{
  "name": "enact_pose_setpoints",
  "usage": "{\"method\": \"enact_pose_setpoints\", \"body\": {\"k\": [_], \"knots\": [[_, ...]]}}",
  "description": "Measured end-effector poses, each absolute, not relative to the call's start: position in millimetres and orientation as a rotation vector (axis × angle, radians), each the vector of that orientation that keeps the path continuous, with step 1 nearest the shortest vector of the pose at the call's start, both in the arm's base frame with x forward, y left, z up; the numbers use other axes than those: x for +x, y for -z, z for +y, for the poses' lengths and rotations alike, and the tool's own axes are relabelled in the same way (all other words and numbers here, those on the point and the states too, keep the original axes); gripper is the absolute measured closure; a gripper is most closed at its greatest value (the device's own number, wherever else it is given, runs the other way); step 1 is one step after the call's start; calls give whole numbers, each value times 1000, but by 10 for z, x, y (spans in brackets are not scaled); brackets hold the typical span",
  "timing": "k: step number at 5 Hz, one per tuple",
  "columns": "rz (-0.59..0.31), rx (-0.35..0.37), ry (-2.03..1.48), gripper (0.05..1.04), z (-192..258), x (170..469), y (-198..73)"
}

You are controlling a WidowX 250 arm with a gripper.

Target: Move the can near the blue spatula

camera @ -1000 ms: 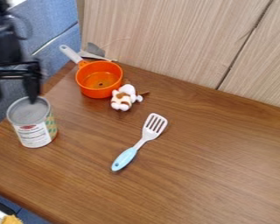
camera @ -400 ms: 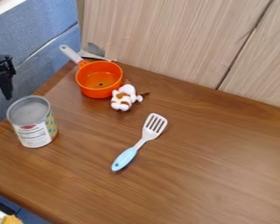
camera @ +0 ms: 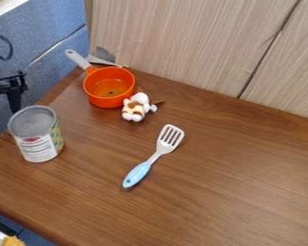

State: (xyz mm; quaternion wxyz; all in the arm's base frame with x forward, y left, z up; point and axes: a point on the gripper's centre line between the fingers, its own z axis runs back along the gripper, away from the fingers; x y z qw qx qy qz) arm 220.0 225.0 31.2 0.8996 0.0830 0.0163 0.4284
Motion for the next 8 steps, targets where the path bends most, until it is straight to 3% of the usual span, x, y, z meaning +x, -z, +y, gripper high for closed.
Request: {"method": "enact_pose_setpoints", "body": {"k": [3,6,8], "knots": [[107,178,-797,83,1790,2141,-85],[86,187,-657,83,1311,2157,-63],[63,190,-660,83,1333,2204,-128]]}}
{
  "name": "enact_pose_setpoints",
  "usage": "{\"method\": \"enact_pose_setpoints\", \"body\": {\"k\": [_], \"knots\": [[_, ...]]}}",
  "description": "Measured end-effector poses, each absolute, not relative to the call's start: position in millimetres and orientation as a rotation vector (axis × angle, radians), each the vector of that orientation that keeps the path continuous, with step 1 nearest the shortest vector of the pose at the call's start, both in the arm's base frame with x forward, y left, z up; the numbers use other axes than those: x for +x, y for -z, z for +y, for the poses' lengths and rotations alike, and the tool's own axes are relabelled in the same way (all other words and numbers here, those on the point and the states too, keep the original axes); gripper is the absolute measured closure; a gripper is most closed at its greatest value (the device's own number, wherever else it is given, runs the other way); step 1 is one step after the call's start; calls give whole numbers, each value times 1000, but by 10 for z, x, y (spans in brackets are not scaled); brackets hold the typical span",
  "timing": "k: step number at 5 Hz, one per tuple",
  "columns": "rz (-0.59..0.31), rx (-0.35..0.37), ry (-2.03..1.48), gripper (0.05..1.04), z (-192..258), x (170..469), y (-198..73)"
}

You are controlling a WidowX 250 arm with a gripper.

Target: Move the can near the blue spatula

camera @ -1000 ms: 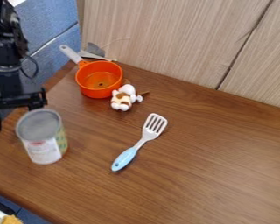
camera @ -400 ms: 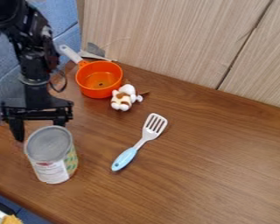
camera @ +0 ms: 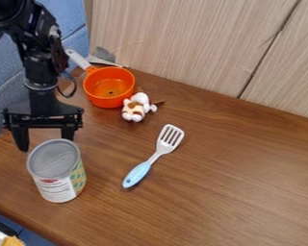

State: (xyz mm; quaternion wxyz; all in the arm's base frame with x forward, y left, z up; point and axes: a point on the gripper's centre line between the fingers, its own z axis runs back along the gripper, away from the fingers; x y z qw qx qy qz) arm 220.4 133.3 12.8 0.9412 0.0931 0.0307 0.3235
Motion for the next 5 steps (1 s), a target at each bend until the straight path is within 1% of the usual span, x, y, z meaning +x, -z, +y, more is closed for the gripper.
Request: {"method": "enact_pose_setpoints", "body": {"k": [1,2,3,4,5], "knots": [[29,171,-688,83,1436,2302,-211],[19,157,-715,83,1559,2371,-276],[-21,96,-698,83,1573,2409,-426],[-121,58,-618,83,1537,2452,-658],[-124,60,-611,83,1536,2451,-663]]}}
